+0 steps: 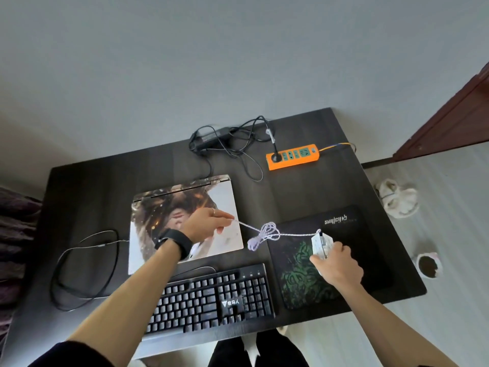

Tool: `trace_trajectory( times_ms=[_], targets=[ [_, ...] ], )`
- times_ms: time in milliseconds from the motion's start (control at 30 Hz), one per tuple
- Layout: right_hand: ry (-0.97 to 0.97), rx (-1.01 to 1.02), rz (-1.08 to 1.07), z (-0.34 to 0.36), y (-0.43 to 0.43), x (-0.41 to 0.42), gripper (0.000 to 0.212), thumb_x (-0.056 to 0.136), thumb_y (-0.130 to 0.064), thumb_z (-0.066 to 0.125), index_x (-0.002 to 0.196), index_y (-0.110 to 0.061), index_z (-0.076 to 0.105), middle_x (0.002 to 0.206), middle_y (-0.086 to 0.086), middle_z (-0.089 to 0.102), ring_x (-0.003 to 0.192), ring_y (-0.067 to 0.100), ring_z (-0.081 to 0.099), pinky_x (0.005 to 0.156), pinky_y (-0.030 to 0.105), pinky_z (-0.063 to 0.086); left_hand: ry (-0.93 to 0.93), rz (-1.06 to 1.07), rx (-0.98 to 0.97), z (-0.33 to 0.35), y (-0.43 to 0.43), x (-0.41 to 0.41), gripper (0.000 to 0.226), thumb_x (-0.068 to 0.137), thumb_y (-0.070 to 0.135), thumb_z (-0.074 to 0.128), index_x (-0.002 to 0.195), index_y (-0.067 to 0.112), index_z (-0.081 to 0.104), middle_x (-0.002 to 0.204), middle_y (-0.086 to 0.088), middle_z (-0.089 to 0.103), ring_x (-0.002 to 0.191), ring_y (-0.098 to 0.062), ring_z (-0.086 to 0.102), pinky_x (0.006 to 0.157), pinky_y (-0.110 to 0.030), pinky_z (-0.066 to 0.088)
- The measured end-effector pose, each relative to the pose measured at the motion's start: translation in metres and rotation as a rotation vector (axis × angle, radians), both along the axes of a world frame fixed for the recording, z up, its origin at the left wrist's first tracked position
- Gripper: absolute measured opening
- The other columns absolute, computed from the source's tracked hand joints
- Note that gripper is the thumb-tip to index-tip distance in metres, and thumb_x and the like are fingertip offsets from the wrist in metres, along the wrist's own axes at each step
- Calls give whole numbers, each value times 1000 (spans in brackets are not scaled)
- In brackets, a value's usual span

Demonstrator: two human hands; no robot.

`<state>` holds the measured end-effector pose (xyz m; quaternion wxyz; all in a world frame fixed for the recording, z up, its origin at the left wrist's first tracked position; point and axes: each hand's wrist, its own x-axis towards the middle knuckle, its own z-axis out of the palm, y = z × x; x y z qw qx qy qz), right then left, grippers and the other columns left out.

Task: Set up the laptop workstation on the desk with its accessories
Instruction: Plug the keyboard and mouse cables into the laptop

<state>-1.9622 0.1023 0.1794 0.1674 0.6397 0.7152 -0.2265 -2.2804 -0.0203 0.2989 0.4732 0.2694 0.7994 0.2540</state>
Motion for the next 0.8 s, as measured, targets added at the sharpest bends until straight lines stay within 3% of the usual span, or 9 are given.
trace_trajectory(
  times_ms=[167, 300, 367, 433, 533, 600, 667, 733, 800],
  targets=[
    [1, 41, -67, -2, 3, 12, 73, 83, -65, 59, 129, -11, 44, 118, 7, 51, 98, 30, 61, 70, 35, 42, 279, -206, -151, 12, 1, -23, 21, 91, 36, 66, 90, 17, 76, 57, 10, 66, 42, -2, 50, 55, -19, 43],
    [15, 26, -88, -7, 6, 15, 74, 82, -64, 59, 131, -10, 43, 122, 9, 51, 104, 33, 60, 73, 37, 44, 445, -311, -200, 12, 4, -17, 27, 92, 44, 59, 104, 24, 73, 68, 11, 68, 76, -11, 66, 81, -26, 48],
    [4, 30, -115, -10, 2, 15, 73, 82, -61, 60, 133, -11, 43, 127, 11, 51, 110, 35, 58, 84, 42, 49, 467, -336, -201, 12, 8, -8, 29, 94, 41, 57, 108, 21, 72, 83, 2, 73, 88, -18, 67, 86, -27, 47],
    [-28, 79, -129, -8, -6, 13, 74, 83, -53, 63, 141, -12, 39, 138, 14, 47, 124, 38, 50, 98, 49, 47, 441, -380, -207, 11, 13, 3, 26, 96, 36, 57, 107, 19, 74, 88, -1, 75, 85, -16, 65, 81, -23, 44],
    [135, 177, -99, 4, -23, 1, 72, 83, -42, 69, 144, -15, 42, 142, 12, 50, 134, 36, 45, 105, 51, 42, 307, -385, -188, 5, 23, 17, 28, 97, 33, 57, 105, 15, 76, 70, 9, 70, 74, -8, 62, 78, -19, 46],
    [452, 14, -159, 24, -36, -21, 59, 91, -43, 66, 140, -13, 50, 118, 1, 69, 114, 24, 62, 95, 41, 49, 192, -362, -175, 1, 27, 26, 27, 97, 30, 56, 104, 14, 77, 64, 15, 66, 56, 2, 56, 64, -15, 48],
    [755, -415, -442, 51, -45, -54, 44, 96, -47, 61, 124, -13, 64, 91, -5, 77, 85, 13, 71, 76, 31, 51, 130, -434, -188, -1, 28, 39, 26, 98, 26, 52, 103, 18, 77, 67, 11, 70, 51, 1, 54, 54, -13, 43],
    [909, -780, -700, 63, -52, -81, 36, 98, -45, 62, 107, -11, 72, 89, -1, 78, 70, 13, 65, 64, 27, 44, 126, -552, -219, -5, 24, 54, 27, 97, 31, 48, 103, 24, 74, 71, 10, 73, 54, -4, 57, 59, -17, 44],
    [1020, -852, -823, 60, -55, -97, 22, 97, -27, 65, 94, -7, 73, 82, 5, 71, 61, 12, 53, 58, 25, 36, 136, -566, -219, -11, 18, 62, 27, 97, 36, 48, 100, 24, 72, 73, 9, 74, 51, -3, 57, 62, -19, 45]
  ],
)
